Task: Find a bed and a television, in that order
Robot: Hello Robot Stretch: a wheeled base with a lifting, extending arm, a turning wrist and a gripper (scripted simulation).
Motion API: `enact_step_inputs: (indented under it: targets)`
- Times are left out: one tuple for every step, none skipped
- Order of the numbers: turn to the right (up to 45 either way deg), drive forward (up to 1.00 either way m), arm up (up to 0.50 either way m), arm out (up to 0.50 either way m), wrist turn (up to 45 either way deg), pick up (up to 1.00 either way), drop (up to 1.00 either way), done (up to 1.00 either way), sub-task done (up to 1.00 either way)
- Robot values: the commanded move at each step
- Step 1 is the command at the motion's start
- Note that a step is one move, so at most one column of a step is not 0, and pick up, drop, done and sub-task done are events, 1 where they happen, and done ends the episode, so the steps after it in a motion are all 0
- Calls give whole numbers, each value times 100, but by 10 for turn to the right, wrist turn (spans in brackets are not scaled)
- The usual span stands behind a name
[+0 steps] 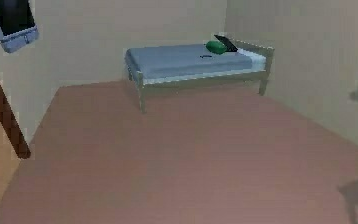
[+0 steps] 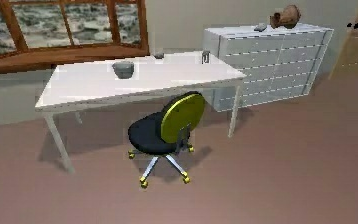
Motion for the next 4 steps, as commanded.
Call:
enact_step_inputs:
  targets:
    - [0, 100, 0, 0, 0, 0, 0, 0, 0]
    - [0, 100, 0, 0, 0, 0, 0, 0, 0]
    - [0, 0, 0, 0, 0, 0, 0, 0, 100]
    - [-450, 0, 0, 0, 0, 0, 0, 0, 0]
